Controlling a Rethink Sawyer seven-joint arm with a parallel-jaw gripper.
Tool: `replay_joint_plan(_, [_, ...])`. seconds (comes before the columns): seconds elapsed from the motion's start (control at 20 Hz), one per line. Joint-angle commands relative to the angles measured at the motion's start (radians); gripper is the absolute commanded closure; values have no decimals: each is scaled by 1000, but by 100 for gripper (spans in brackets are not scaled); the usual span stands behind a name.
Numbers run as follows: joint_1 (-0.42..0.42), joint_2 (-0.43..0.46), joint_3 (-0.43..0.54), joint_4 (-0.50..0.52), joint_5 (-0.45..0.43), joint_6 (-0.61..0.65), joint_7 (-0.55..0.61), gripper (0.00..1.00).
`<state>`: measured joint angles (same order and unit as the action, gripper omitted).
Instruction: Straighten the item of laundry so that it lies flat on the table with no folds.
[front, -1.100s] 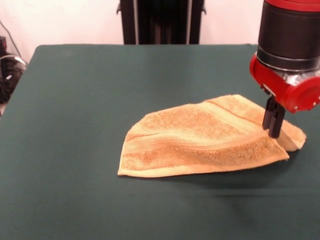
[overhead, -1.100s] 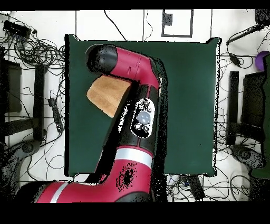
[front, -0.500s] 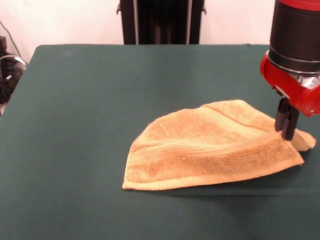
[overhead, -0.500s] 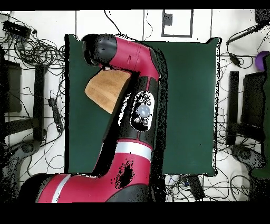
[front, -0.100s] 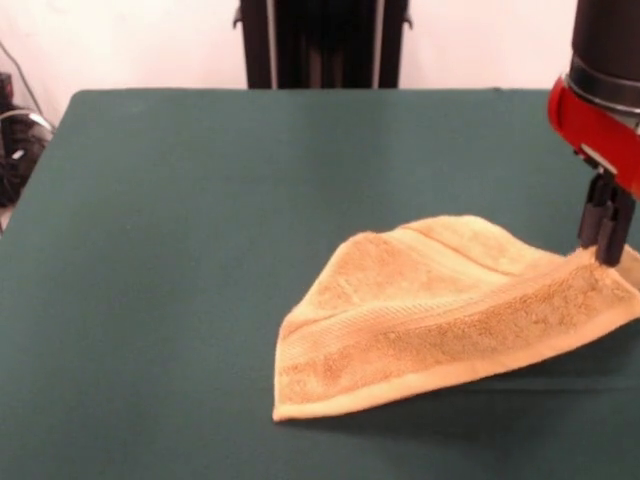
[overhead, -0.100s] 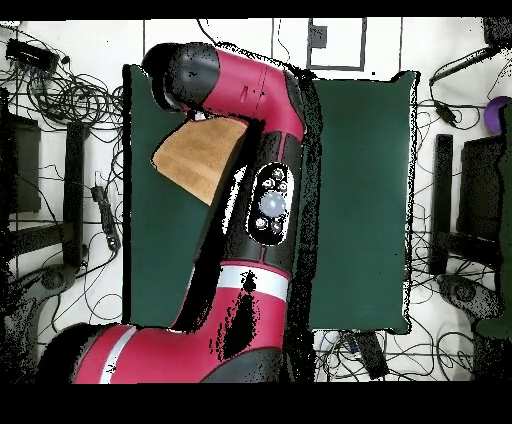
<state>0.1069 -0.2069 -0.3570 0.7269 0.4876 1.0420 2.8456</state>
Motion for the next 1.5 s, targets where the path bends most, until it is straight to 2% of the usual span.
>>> replay_joint_plan(0.05, [-1,31,7,-59,54,69,364,100])
replay_joint_plan(0.35, [5,85,7,-59,57,-52,353,100])
replay_joint_plan(0.85, [1,113,-1,-108,69,-35,368,100])
replay_joint_plan(1.15, [-13,121,-21,-181,86,39,384,100])
replay_joint_plan(1.5, [-19,156,-39,-227,86,24,399,100])
